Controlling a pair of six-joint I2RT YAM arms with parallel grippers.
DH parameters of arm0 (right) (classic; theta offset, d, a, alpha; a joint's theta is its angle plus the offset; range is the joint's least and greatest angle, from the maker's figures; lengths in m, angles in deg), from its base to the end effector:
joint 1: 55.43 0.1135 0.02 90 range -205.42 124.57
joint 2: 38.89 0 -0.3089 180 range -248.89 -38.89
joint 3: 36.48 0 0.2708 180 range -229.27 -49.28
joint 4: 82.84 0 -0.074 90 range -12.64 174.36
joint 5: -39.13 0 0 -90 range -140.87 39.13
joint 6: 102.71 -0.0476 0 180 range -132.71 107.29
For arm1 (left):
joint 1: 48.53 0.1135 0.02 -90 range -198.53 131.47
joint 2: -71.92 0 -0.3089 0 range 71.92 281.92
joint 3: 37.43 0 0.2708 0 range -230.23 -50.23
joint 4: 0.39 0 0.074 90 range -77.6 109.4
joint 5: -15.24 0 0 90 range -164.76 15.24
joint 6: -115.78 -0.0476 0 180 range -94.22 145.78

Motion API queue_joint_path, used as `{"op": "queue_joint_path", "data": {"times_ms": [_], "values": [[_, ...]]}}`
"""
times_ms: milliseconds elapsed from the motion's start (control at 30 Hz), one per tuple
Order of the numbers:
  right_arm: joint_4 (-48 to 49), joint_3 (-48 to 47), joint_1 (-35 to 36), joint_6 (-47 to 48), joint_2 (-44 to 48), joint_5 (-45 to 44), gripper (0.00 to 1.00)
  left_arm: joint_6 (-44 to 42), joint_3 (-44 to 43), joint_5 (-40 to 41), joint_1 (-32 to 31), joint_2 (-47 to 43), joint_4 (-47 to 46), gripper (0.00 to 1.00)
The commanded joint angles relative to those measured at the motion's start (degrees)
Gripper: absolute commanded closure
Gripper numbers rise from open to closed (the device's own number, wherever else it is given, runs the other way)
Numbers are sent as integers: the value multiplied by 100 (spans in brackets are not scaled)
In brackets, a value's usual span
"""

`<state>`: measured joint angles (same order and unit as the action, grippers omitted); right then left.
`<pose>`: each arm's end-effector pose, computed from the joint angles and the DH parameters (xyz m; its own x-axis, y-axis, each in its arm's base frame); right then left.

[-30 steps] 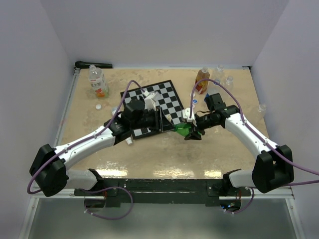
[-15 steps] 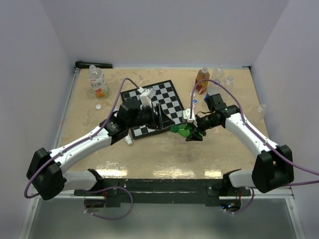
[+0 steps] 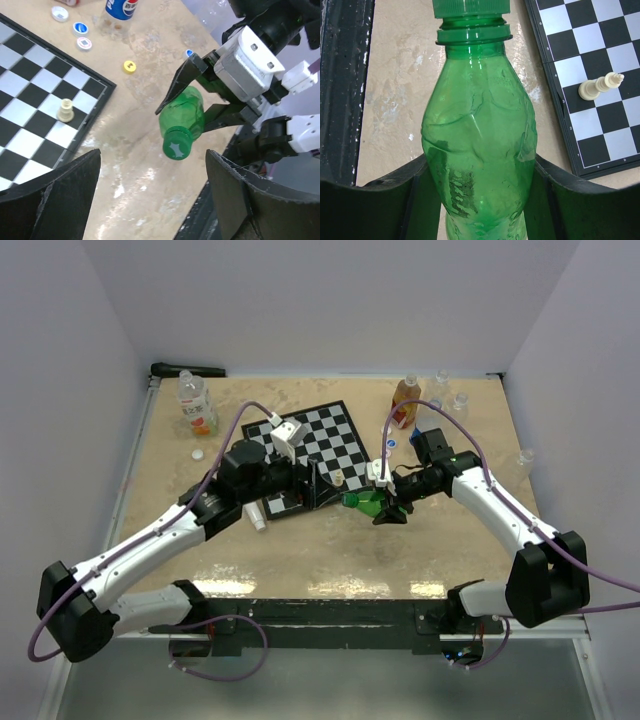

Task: Unscrew the bottle caps
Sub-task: Unscrew the bottle cap from the plastic bottle.

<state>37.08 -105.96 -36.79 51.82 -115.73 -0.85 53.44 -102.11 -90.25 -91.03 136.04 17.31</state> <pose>0.2332 0.1171 0.2830 0.0606 -0.5917 -0.8038 -0.9981 -0.0451 -0.0421 0.1908 -0.1921 0.3587 -0.5820 -0.0734 -0.8098 0.6424 0.5690 -0.5133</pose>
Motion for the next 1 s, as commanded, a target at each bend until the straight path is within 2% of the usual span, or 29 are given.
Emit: {"op": "queue_joint_path", "data": {"times_ms": [0, 300, 567, 967], "values": [[-70, -132, -18, 77, 20, 17, 97, -1340, -95, 344, 14, -443, 28, 8], [-70, -124, -18, 86, 11, 17, 97, -3152, 388, 266, 14, -1208, -675, 1], [-79, -123, -18, 86, -7, 25, 97, -4276, 538, -621, 14, -1252, -702, 1], [-79, -132, -18, 95, -24, 17, 97, -4813, 679, -1149, 14, -1138, -763, 1]]}}
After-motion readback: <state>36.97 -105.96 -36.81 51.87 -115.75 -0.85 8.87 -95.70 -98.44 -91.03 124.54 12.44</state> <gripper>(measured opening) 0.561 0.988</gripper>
